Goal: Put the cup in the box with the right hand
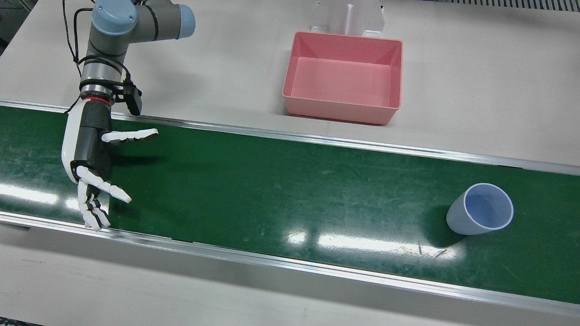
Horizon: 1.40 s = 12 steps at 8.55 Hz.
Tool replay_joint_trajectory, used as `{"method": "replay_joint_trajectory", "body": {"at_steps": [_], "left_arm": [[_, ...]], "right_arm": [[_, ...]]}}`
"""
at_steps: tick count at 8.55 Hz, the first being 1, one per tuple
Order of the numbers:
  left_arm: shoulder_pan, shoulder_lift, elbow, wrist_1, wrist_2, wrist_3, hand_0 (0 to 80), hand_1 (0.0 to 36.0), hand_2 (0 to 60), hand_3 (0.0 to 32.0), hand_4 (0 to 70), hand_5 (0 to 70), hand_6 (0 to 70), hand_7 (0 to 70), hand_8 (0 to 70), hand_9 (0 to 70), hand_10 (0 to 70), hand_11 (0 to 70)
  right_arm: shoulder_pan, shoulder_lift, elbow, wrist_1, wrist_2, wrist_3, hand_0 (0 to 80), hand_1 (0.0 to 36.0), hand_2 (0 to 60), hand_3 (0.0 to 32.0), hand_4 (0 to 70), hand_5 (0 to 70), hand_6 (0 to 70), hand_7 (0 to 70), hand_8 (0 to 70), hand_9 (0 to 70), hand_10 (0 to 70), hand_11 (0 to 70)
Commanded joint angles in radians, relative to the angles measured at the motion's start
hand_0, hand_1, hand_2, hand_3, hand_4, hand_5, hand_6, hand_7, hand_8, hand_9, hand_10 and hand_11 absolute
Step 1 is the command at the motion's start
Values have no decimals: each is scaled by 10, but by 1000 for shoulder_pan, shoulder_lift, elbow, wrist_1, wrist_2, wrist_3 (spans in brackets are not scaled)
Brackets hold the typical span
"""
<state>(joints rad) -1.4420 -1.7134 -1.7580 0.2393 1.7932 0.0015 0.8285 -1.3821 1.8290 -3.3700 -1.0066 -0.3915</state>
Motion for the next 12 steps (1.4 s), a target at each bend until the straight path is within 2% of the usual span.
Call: {"method": "replay_joint_trajectory", "body": {"at_steps": [1,2,3,4,5,6,7,8,10,11,12], "left_arm": [[0,0,-2,0,0,0,0,0,0,0,0,0,0,0,0,0,0,0],[0,0,-2,0,0,0,0,0,0,0,0,0,0,0,0,0,0,0],[0,0,-2,0,0,0,0,0,0,0,0,0,0,0,0,0,0,0],[0,0,0,0,0,0,0,0,0,0,0,0,0,0,0,0,0,0],[0,0,-2,0,0,0,0,0,0,0,0,0,0,0,0,0,0,0],[0,0,0,0,0,0,0,0,0,0,0,0,0,0,0,0,0,0],[0,0,0,0,0,0,0,0,0,0,0,0,0,0,0,0,0,0],[0,0,0,0,0,0,0,0,0,0,0,0,0,0,0,0,0,0],[0,0,0,0,0,0,0,0,0,0,0,0,0,0,0,0,0,0],[0,0,0,0,0,0,0,0,0,0,0,0,0,0,0,0,0,0],[0,0,0,0,0,0,0,0,0,0,0,0,0,0,0,0,0,0]], "right_arm": [[0,5,0,0,2,-13,517,130,32,0,264,55,61,210,117,209,28,54],[0,5,0,0,2,-13,508,146,97,0,239,56,61,210,117,210,27,53],[0,3,0,0,0,-20,519,137,36,0,240,57,60,206,115,207,25,51],[0,3,0,0,0,-21,548,148,28,0,231,63,61,205,117,208,26,55],[0,5,1,0,2,-21,553,166,55,0,214,66,61,202,117,207,25,54],[-2,5,1,0,2,-21,565,148,0,0,230,67,61,199,117,206,25,56],[-2,5,1,0,2,-21,558,146,0,0,231,66,61,199,118,207,25,55],[-5,5,1,0,0,-21,546,152,30,0,222,65,61,200,117,207,25,54],[-15,3,-3,0,2,-38,544,155,32,0,233,64,61,204,118,209,27,56],[-19,3,-13,0,3,-38,517,200,199,0,174,64,61,203,119,210,27,56],[-19,3,-19,0,3,-35,546,143,0,0,245,63,61,203,118,208,29,59]]}}
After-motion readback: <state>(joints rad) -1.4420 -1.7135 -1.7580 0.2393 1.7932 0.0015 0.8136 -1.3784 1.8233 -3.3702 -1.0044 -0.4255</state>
